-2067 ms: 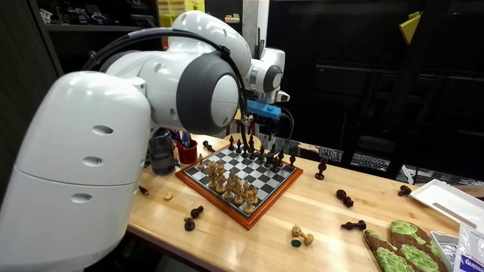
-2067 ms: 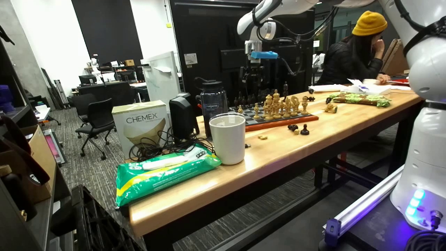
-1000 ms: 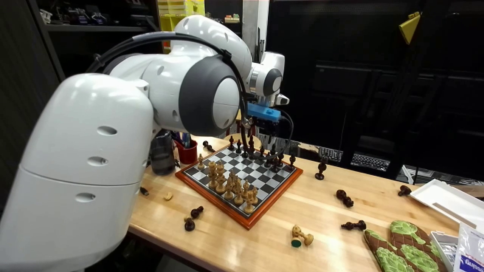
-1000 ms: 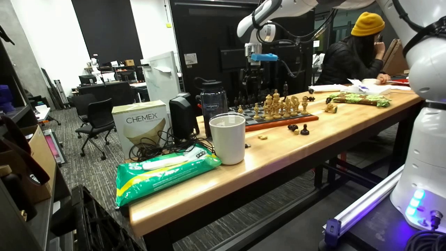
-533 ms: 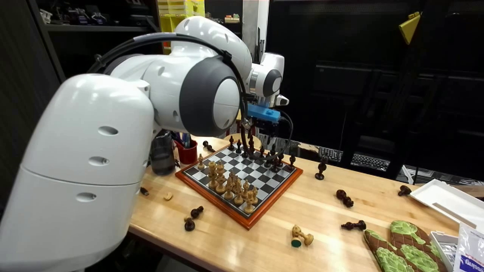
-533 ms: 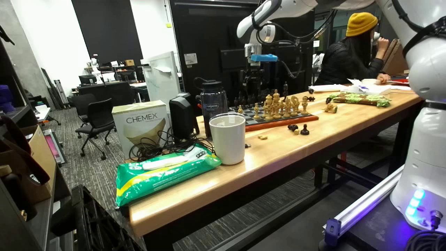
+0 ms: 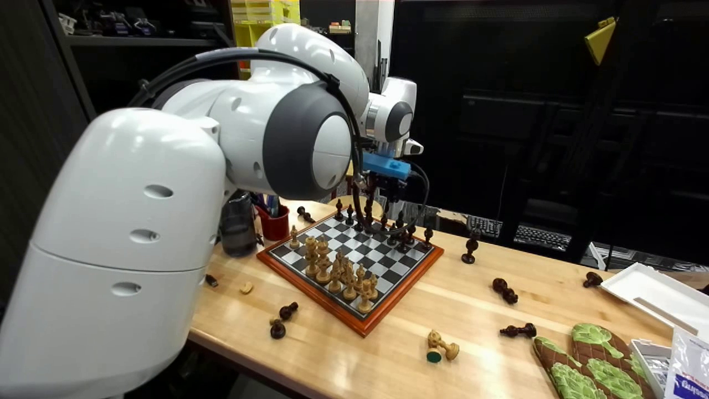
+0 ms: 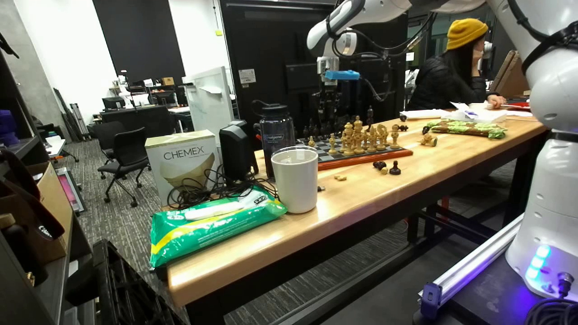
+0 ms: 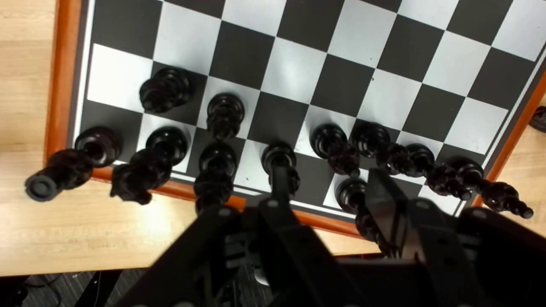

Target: Slightly move a chess piece

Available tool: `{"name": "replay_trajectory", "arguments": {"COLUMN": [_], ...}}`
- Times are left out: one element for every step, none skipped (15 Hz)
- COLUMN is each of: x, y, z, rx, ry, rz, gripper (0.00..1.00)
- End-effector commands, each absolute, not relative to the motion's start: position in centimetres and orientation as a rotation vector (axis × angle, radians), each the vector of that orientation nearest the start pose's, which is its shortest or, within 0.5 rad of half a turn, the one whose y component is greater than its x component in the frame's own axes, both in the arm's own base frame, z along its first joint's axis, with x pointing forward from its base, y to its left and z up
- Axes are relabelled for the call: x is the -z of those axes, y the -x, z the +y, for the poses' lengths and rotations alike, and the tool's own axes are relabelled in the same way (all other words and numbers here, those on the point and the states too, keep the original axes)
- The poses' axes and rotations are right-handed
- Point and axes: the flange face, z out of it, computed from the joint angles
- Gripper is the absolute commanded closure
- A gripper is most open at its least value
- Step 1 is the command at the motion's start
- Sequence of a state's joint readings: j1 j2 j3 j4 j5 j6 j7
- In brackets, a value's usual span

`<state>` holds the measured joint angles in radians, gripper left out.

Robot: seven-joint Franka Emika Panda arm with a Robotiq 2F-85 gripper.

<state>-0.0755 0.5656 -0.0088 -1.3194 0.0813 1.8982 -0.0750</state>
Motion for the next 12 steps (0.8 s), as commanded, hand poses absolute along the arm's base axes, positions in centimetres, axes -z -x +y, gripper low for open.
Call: {"name": "replay_trajectory", "arguments": {"x": [-40.9,-40.6,-40.4,-40.2,-39.9,-39.7,-39.6,-39.6,-39.5,-39.4,-39.4,-39.4], "y": [-72.0,-72.1,-72.2,-72.3,-72.4,-72.6,-72.7,-72.9,-73.0,-73.2,-73.3,-73.4], "z": [-5.5,-5.6,-5.7,-5.8,-5.9,-5.9,-6.0,-6.1,-6.1,-6.1,-6.2,-6.2], "rx": [0.021,0.017,0.012,0.005,0.001,-0.001,-0.001,-0.001,-0.002,0.000,0.000,0.000], "ry": [3.071,3.070,3.069,3.069,3.068,3.068,3.067,3.067,3.068,3.069,3.069,3.069], "rz": [0.039,0.038,0.040,0.041,0.044,0.044,0.045,0.044,0.044,0.044,0.045,0.045], "gripper": [0.45,0.43,0.45,0.44,0.46,0.48,0.52,0.54,0.52,0.56,0.55,0.58]}}
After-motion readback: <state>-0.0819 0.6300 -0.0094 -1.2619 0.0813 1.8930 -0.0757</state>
